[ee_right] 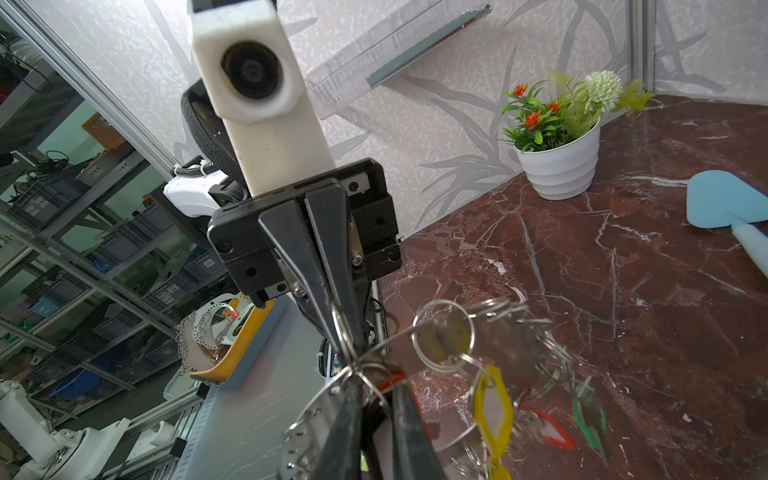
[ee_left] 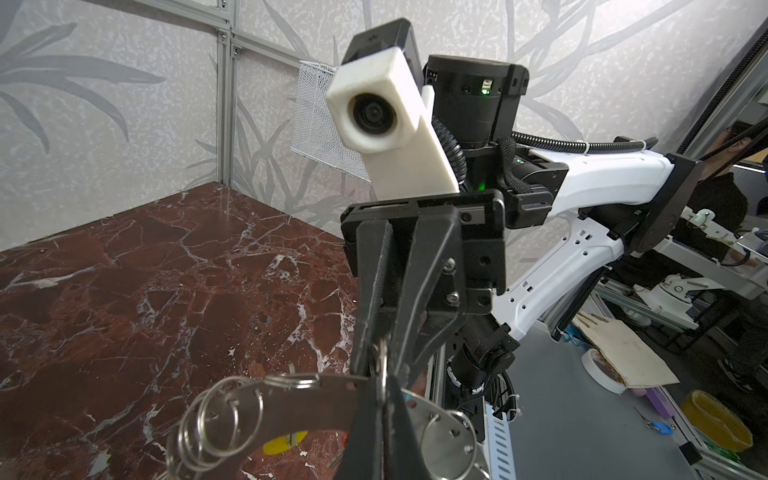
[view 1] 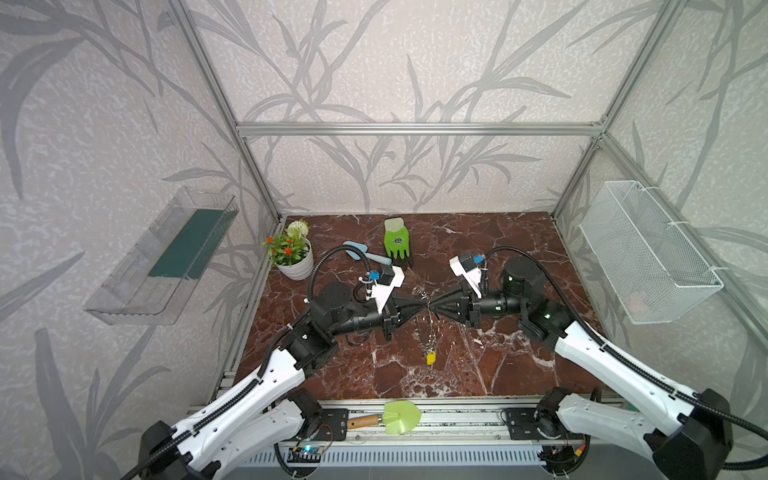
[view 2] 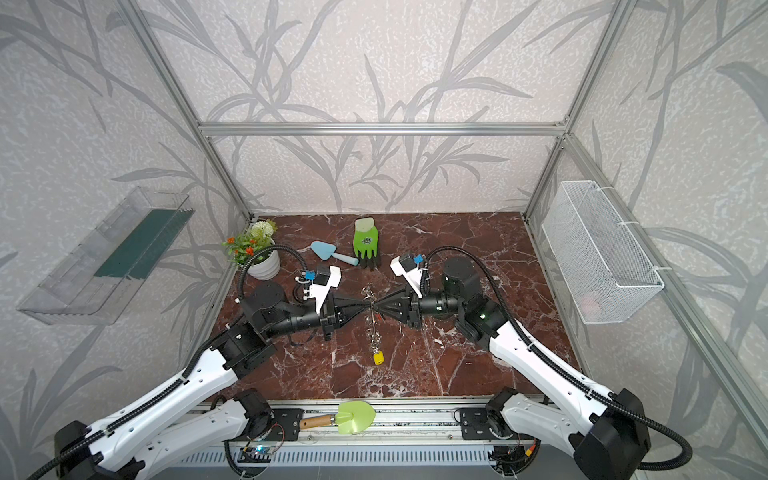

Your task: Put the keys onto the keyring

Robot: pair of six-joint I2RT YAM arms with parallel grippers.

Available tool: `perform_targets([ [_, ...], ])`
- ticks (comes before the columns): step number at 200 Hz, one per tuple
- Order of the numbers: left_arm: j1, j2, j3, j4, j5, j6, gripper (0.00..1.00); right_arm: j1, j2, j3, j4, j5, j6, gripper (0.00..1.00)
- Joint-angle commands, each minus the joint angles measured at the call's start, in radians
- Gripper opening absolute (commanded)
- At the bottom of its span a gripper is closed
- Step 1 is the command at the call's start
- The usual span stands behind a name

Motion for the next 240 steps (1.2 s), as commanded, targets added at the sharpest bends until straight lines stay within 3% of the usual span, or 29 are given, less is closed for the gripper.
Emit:
perform_targets([
  [1, -0.006, -0.030, -0.009, 0.102, -0.024, -0.008, 0.00, 0.009, 0.012, 0.006, 0.026, -0.010, 0.004, 0.08],
  [43, -0.005, -0.040, -0.027, 0.155, -0.037, -0.024, 0.00, 0.009, 0.018, 0.004, 0.031, -0.022, 0.010, 0.00],
  [97, -0.012, -0.005, -0.036, 0.280, 0.044, -0.077, 0.00, 0.043, 0.073, 0.035, 0.033, -0.072, -0.004, 0.00],
  [155, -0.045, 0.031, -0.033, 0.282, 0.056, -0.059, 0.00, 0.053, 0.084, 0.070, -0.003, -0.043, -0.043, 0.01],
  [163, -0.046, 0.033, -0.034, 0.275, 0.052, -0.057, 0.00, 0.052, 0.077, 0.070, -0.007, -0.029, -0.045, 0.04],
  [176, -0.048, 0.028, -0.039, 0.269, 0.043, -0.053, 0.00, 0.054, 0.065, 0.071, -0.021, -0.009, -0.052, 0.17],
  [240, -0.048, 0.002, -0.064, 0.252, -0.003, -0.047, 0.00, 0.032, -0.034, 0.071, -0.141, 0.083, -0.104, 0.27],
])
